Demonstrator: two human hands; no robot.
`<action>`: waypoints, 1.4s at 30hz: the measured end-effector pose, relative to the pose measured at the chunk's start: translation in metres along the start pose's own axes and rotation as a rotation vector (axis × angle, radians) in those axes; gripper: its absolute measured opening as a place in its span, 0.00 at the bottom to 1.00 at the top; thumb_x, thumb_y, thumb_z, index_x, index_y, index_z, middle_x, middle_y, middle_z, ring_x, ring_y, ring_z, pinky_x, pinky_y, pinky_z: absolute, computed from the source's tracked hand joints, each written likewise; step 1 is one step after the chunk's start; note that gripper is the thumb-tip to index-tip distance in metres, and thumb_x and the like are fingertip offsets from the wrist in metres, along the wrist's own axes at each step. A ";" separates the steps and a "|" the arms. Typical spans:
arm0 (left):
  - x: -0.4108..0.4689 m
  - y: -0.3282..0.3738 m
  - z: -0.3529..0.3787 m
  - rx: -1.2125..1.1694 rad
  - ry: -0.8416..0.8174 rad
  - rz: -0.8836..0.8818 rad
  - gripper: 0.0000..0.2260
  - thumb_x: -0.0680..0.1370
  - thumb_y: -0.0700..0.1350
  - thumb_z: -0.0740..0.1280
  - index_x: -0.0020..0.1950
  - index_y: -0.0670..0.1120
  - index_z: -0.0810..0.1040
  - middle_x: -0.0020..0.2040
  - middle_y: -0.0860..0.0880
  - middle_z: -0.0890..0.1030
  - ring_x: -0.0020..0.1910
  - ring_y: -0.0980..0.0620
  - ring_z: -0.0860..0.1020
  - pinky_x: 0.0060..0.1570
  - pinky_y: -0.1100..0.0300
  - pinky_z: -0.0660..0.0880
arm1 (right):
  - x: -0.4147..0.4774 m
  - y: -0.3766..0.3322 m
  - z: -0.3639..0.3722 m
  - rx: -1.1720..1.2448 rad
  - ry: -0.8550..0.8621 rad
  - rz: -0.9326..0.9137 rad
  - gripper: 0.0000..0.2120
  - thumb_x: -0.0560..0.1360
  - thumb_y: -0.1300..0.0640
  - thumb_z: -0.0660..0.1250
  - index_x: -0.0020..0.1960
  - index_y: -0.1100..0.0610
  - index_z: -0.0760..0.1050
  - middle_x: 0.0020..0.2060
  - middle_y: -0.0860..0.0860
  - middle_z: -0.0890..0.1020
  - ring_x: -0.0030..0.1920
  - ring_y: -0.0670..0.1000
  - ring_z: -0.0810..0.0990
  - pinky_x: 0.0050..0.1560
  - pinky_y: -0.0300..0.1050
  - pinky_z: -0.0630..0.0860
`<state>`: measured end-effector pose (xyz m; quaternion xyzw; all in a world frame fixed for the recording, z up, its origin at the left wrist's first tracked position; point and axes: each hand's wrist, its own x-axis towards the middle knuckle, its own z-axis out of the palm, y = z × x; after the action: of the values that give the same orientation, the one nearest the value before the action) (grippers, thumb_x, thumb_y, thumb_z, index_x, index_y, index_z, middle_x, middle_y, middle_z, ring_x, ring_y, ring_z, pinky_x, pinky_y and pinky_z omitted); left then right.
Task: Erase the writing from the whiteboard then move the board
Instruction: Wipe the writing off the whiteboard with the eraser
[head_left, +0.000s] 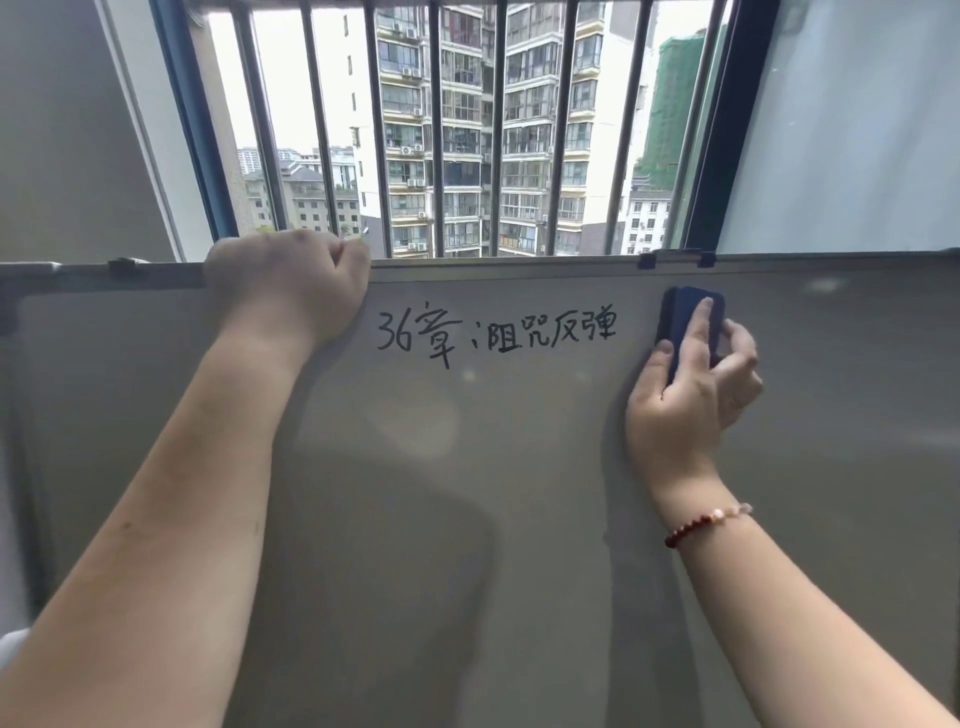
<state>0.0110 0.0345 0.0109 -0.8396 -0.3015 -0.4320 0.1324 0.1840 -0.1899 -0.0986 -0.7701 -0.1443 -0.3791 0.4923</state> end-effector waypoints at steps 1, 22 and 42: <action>0.000 0.000 0.001 0.004 0.001 0.006 0.26 0.78 0.53 0.47 0.29 0.44 0.75 0.24 0.46 0.71 0.26 0.49 0.67 0.34 0.58 0.64 | -0.003 -0.004 0.002 -0.001 0.003 0.011 0.26 0.79 0.52 0.52 0.77 0.55 0.60 0.73 0.61 0.61 0.67 0.64 0.61 0.71 0.56 0.55; 0.000 0.001 -0.009 -0.060 -0.083 0.030 0.25 0.80 0.51 0.43 0.28 0.44 0.66 0.27 0.46 0.70 0.28 0.47 0.66 0.39 0.55 0.62 | -0.149 -0.147 0.054 0.000 -0.324 -0.800 0.32 0.68 0.56 0.55 0.73 0.53 0.66 0.70 0.54 0.60 0.60 0.56 0.65 0.57 0.51 0.65; -0.006 0.014 0.008 -0.044 0.132 -0.065 0.22 0.76 0.51 0.52 0.26 0.45 0.71 0.21 0.48 0.64 0.27 0.45 0.66 0.43 0.53 0.59 | -0.056 -0.001 0.018 0.010 0.076 -0.204 0.24 0.78 0.58 0.60 0.73 0.61 0.67 0.66 0.66 0.70 0.64 0.61 0.65 0.67 0.57 0.61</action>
<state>0.0224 0.0255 0.0019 -0.8017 -0.3094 -0.4972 0.1196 0.1536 -0.1655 -0.1429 -0.7341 -0.2048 -0.4555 0.4602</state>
